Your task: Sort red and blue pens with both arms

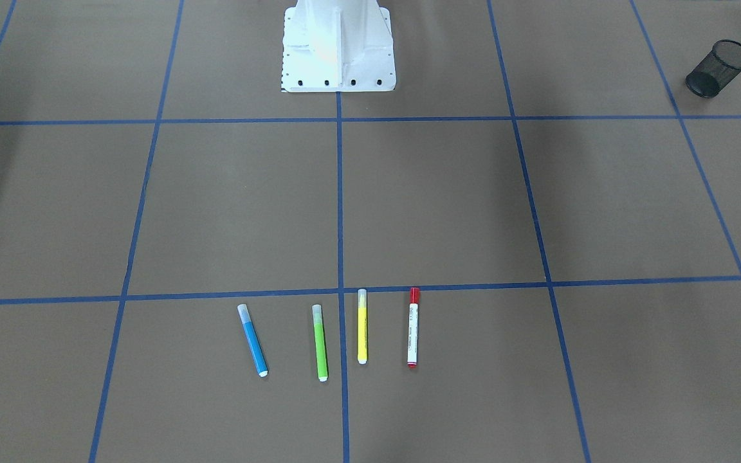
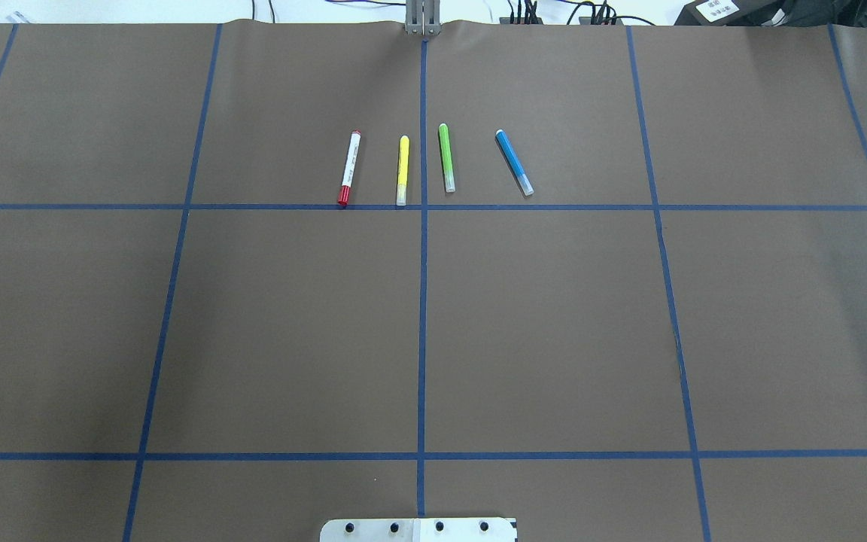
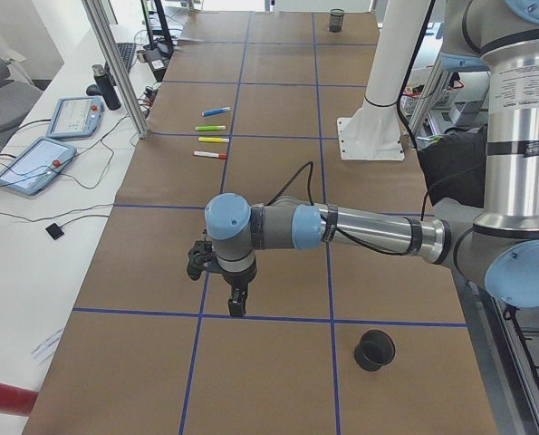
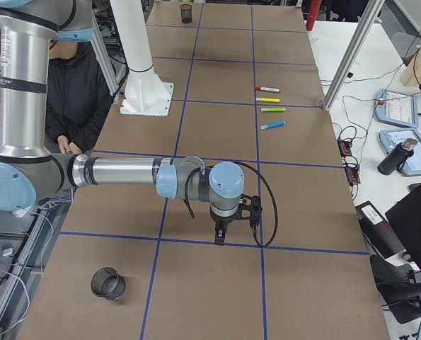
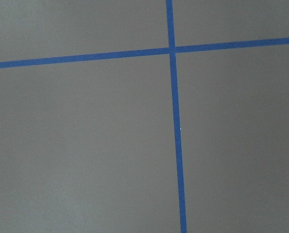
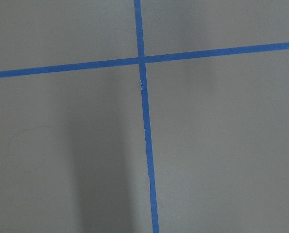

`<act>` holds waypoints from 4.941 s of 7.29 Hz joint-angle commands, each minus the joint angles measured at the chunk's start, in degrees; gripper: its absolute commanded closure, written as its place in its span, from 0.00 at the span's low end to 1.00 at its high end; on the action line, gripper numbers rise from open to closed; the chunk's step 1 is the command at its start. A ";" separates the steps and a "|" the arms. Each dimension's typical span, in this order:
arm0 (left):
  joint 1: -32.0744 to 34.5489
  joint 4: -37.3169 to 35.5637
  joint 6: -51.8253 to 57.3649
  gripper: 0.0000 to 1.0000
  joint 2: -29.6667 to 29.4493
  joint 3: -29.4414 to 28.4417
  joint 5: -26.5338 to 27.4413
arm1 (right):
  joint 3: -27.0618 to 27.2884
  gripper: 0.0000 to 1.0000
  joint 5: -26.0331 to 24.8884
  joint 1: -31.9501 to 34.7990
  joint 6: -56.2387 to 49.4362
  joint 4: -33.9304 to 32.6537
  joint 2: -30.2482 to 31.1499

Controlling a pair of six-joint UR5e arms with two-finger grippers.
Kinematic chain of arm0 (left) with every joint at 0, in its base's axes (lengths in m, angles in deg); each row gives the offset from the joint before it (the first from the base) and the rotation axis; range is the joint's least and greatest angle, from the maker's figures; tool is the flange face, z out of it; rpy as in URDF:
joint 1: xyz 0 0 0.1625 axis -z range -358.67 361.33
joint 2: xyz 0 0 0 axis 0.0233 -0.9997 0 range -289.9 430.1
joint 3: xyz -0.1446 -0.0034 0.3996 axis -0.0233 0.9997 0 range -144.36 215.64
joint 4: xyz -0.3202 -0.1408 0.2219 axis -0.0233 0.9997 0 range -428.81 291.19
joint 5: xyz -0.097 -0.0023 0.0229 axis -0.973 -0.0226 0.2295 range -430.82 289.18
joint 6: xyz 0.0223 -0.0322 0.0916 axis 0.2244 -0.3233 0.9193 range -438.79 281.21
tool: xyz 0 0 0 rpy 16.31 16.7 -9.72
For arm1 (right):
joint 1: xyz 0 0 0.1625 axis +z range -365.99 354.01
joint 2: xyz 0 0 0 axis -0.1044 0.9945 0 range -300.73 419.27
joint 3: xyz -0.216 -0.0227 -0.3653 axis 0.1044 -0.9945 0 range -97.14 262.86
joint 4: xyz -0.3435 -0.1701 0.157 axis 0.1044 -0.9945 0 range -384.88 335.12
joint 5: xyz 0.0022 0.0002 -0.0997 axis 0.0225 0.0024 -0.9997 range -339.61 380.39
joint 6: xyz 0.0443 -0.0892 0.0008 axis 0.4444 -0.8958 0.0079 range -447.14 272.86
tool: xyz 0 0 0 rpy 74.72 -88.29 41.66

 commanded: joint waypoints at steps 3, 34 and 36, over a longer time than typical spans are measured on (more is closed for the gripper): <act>-9.12 3.03 -3.26 0.00 -10.51 0.14 0.66 | 0.59 0.00 0.22 -1.35 0.44 -0.07 -6.21; -46.43 30.21 -55.05 0.37 -57.73 -48.02 9.71 | -16.37 0.00 -4.52 -29.92 32.52 7.93 -38.83; -46.61 30.21 -55.05 0.38 -57.64 -48.37 9.71 | -16.37 0.00 -4.52 -29.92 32.52 7.84 -38.75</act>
